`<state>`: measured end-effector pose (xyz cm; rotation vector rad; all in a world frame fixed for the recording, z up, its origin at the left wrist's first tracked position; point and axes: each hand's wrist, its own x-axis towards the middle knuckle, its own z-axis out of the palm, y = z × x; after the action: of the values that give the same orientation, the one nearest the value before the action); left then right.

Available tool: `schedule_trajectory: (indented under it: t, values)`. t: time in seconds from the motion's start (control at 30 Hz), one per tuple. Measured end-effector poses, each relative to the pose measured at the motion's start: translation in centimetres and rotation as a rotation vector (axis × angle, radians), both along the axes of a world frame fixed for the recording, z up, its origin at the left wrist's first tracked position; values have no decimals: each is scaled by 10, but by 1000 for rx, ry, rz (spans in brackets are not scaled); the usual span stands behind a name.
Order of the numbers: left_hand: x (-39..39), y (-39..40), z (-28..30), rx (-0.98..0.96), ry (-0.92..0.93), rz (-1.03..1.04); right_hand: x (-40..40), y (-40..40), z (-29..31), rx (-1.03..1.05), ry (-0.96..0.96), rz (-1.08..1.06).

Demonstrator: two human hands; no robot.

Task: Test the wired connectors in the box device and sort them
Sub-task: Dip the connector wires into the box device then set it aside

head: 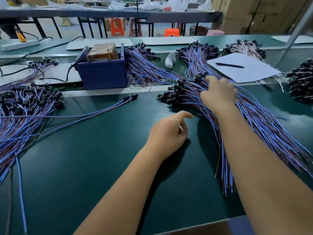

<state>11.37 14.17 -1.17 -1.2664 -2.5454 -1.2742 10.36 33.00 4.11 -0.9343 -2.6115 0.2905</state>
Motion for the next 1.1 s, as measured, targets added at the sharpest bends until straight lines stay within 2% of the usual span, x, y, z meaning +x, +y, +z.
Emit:
schedule_trajectory:
  t: [0.07,0.17,0.3,0.37,0.47,0.6,0.73,0.93,1.1]
  values:
    - [-3,-1,0,-2,67,86,-5,-16,-1,36,67,-37]
    - [-22,-13,1,-85,208,370,-17,-47,-7,99,201,-1]
    - [-55,-54,3,-220,82,755,-37,-96,-23,74,245,239]
    - [-67,-80,1,-274,-30,903,-47,-122,-34,33,203,420]
    - [-80,-113,1,-242,-160,1090,-60,-155,-51,7,95,617]
    - [-82,-115,2,-245,-187,1100,-74,-160,-62,-59,-96,659]
    - [-84,-113,1,-281,-189,1091,-85,-155,-58,-94,-191,657]
    - [-84,-111,-2,-253,-153,1079,-84,-158,-60,102,-29,530]
    - [-85,-111,-1,-169,-142,1053,-77,-161,-61,154,29,576]
